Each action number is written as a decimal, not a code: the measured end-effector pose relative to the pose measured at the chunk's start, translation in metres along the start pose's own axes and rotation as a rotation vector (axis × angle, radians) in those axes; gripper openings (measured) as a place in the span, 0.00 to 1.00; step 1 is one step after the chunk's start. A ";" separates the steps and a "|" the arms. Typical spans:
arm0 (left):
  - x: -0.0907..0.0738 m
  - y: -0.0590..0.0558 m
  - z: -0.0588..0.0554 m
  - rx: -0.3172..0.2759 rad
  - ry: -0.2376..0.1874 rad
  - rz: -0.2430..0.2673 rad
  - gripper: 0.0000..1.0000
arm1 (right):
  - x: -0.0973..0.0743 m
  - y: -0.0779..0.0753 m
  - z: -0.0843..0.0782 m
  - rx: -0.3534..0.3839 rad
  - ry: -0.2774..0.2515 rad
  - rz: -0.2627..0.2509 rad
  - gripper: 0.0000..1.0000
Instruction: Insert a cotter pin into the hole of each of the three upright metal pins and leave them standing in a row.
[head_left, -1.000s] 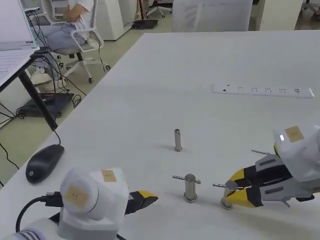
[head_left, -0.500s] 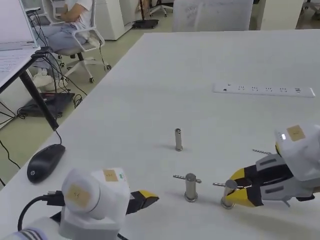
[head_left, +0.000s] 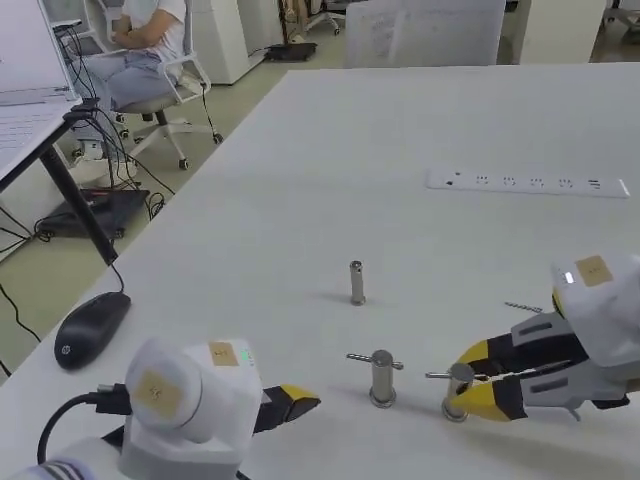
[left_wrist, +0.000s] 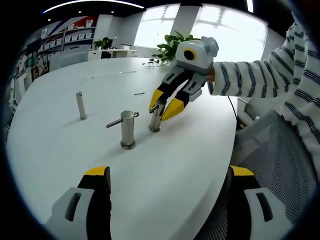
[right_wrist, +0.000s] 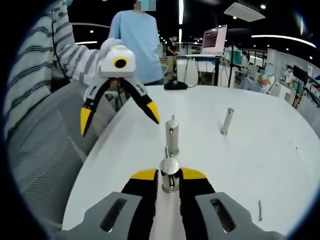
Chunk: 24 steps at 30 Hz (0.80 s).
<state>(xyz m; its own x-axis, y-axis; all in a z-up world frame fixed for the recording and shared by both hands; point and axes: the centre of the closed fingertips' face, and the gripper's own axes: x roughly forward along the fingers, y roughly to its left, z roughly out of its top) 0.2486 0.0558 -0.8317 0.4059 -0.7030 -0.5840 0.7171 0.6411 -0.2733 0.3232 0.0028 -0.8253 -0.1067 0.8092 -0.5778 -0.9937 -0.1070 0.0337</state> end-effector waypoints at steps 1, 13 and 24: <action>0.000 0.000 0.000 0.001 0.000 0.001 0.97 | 0.000 0.000 0.000 -0.001 -0.001 -0.001 0.18; -0.004 0.004 0.001 0.003 -0.005 0.014 0.97 | 0.000 -0.003 0.002 0.015 -0.010 -0.023 0.20; -0.005 0.006 0.002 0.005 -0.004 0.023 0.96 | 0.000 -0.004 0.003 0.030 -0.022 -0.047 0.15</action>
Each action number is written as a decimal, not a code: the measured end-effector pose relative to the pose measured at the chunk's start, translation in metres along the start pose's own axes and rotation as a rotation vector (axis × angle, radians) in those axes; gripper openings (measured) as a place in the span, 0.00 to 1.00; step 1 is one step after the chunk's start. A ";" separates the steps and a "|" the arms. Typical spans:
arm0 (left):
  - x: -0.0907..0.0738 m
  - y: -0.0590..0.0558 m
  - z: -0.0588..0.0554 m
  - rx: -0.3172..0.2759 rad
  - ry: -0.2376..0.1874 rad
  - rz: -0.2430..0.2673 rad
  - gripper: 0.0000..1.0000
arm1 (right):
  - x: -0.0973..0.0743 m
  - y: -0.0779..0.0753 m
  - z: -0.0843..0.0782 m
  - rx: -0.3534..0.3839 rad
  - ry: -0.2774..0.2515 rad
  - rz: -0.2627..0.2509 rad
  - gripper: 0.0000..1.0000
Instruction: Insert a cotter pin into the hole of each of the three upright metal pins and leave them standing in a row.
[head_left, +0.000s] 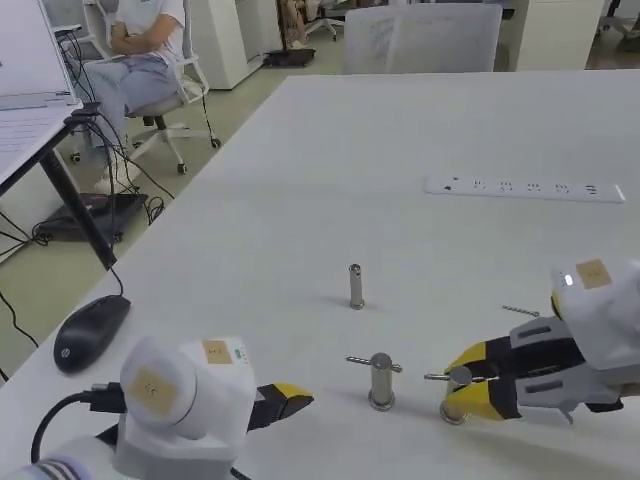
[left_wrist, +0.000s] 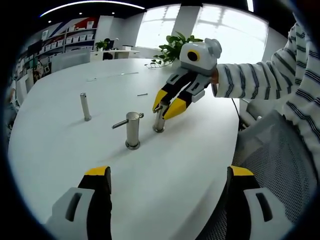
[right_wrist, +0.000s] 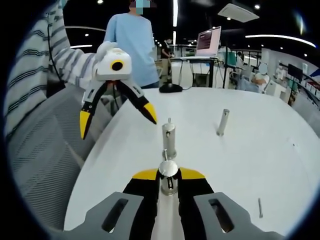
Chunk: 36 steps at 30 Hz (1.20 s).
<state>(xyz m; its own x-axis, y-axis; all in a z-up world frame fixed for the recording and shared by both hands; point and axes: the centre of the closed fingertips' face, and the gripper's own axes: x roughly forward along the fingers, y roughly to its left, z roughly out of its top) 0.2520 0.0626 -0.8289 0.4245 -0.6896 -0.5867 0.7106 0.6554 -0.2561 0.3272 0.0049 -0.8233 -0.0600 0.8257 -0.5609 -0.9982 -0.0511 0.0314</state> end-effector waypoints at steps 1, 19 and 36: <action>0.000 0.000 0.000 0.000 0.001 0.001 0.96 | 0.000 0.000 0.000 0.001 -0.001 -0.006 0.15; 0.001 0.004 0.004 0.005 -0.013 0.005 0.95 | -0.002 -0.006 -0.006 0.038 -0.020 -0.080 0.17; -0.012 0.030 0.014 0.015 -0.038 0.049 0.95 | -0.023 0.002 0.002 0.114 -0.079 -0.098 0.30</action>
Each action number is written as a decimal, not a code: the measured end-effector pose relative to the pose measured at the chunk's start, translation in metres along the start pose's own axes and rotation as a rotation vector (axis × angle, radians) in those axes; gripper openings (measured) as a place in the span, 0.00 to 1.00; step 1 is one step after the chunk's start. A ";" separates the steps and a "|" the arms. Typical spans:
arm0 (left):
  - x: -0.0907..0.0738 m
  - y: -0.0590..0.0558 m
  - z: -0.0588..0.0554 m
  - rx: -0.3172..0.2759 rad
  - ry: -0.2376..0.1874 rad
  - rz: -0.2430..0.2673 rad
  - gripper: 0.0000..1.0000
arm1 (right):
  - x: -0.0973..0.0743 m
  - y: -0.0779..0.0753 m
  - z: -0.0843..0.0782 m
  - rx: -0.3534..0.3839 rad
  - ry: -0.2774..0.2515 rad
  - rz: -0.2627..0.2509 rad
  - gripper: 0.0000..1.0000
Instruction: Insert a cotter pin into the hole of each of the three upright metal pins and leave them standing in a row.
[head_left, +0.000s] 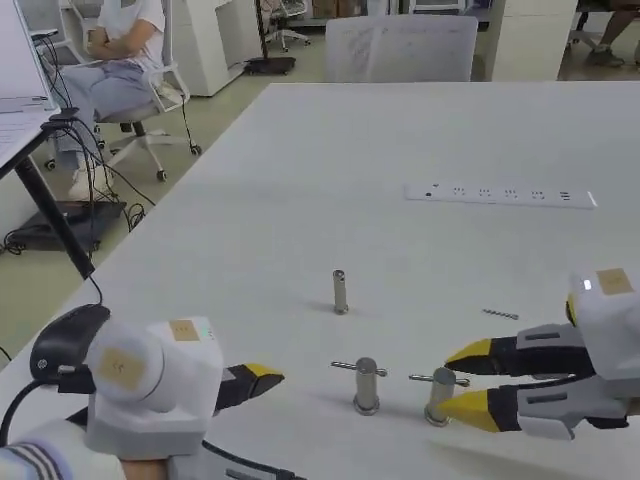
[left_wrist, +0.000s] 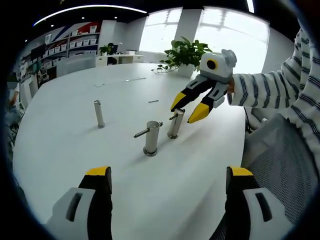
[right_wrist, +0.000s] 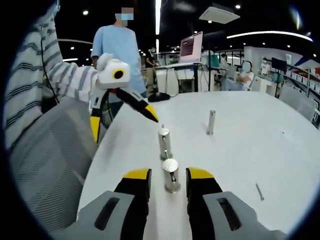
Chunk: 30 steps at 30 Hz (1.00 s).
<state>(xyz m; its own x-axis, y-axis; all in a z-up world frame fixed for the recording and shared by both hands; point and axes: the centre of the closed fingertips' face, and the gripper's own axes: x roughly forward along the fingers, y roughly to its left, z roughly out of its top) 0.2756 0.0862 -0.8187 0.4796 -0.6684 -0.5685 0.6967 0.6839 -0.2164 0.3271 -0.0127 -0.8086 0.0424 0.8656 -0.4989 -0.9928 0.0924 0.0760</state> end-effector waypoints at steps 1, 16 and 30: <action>-0.001 0.003 0.001 0.002 -0.001 0.005 0.95 | -0.001 0.001 0.001 -0.002 -0.001 -0.001 0.31; -0.006 0.031 0.006 0.004 0.000 0.042 0.94 | -0.024 0.014 0.010 0.033 -0.049 -0.070 0.42; 0.001 0.052 0.012 0.005 0.000 0.058 0.92 | -0.041 0.022 0.002 0.125 -0.067 -0.156 0.58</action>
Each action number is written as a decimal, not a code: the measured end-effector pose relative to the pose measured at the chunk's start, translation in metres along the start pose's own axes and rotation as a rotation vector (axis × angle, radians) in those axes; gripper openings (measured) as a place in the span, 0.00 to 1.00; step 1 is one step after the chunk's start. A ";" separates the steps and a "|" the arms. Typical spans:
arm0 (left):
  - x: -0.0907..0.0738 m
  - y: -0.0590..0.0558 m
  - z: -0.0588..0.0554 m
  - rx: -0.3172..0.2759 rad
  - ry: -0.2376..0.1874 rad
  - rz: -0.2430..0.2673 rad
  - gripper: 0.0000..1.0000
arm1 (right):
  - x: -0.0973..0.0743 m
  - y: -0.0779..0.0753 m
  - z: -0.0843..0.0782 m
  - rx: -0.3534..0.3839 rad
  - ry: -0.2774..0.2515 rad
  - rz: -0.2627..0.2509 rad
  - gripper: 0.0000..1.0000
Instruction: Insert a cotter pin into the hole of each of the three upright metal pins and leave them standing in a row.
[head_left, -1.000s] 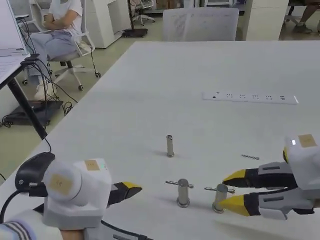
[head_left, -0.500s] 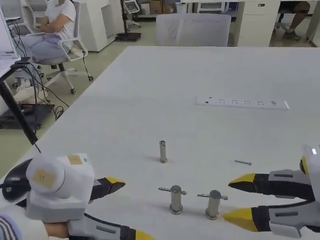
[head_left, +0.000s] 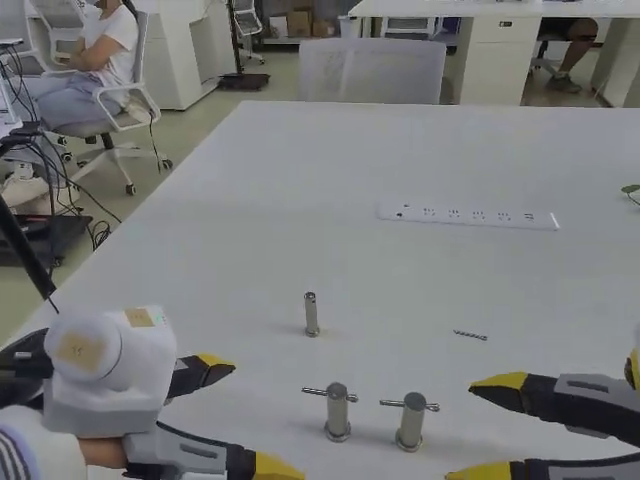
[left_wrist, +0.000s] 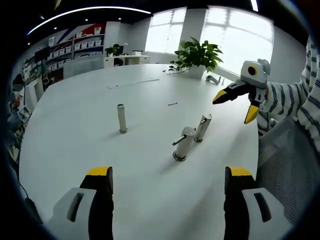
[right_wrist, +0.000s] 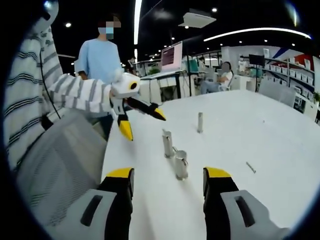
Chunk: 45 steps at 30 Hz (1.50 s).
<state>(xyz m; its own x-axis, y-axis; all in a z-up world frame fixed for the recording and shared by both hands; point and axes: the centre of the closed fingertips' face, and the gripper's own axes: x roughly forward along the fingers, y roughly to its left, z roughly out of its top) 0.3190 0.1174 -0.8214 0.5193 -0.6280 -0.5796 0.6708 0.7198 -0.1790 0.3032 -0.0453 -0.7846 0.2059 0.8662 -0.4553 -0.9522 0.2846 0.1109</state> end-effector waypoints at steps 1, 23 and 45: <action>0.001 0.002 0.001 -0.001 -0.002 0.003 0.92 | -0.001 0.000 -0.002 0.006 0.001 -0.005 0.59; 0.012 0.039 0.011 -0.006 -0.016 0.040 0.85 | -0.021 0.011 -0.013 0.116 0.013 -0.113 0.83; 0.036 0.065 0.037 0.013 -0.079 0.079 0.72 | -0.033 0.019 -0.030 0.221 0.030 -0.187 0.99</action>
<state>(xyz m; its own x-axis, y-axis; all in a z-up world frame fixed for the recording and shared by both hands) 0.4009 0.1305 -0.8245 0.6105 -0.5914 -0.5267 0.6330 0.7641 -0.1243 0.2715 -0.0807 -0.7943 0.3631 0.7788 -0.5115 -0.8257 0.5233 0.2107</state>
